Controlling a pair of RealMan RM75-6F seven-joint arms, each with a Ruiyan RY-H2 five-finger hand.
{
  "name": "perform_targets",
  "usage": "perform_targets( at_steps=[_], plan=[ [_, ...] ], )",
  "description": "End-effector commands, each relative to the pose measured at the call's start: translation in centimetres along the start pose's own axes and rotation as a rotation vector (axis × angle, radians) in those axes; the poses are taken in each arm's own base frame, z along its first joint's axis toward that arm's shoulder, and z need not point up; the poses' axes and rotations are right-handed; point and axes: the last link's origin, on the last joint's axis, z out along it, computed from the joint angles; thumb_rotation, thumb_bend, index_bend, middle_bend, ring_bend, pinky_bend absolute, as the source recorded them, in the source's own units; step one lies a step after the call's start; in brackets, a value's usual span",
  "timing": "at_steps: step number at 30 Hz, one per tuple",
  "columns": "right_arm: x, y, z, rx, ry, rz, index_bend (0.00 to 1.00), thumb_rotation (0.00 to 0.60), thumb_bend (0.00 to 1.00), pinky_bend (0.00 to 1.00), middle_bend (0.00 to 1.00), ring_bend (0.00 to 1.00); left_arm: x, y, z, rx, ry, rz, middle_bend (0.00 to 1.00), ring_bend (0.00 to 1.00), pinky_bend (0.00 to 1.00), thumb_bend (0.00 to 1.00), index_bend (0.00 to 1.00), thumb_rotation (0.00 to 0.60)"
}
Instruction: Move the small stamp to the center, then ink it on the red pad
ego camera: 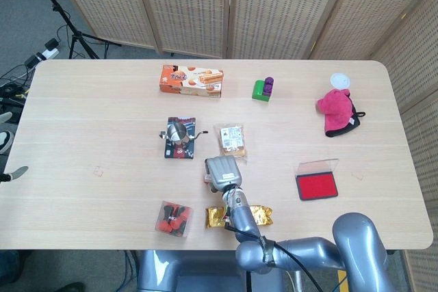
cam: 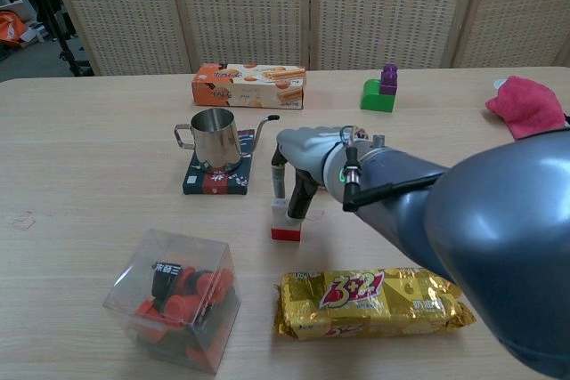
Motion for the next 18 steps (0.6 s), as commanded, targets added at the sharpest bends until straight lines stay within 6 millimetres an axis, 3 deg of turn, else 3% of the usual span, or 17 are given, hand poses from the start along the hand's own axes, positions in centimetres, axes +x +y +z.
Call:
perform_targets(
  at_steps=[1, 18],
  plan=[
    [-0.02, -0.06, 0.09, 0.001, 0.001, 0.005, 0.47, 0.600, 0.34, 1.00, 0.95, 1.00, -0.01, -0.03, 0.03, 0.002, 0.000, 0.000, 0.00, 0.00, 0.00, 0.18, 0.00, 0.600],
    [-0.38, -0.26, 0.61, -0.006, -0.006, 0.002, 0.53, 0.600, 0.37, 1.00, 0.95, 1.00, 0.06, -0.15, 0.16, 0.008, -0.002, -0.004, 0.00, 0.00, 0.00, 0.18, 0.00, 0.600]
  ],
)
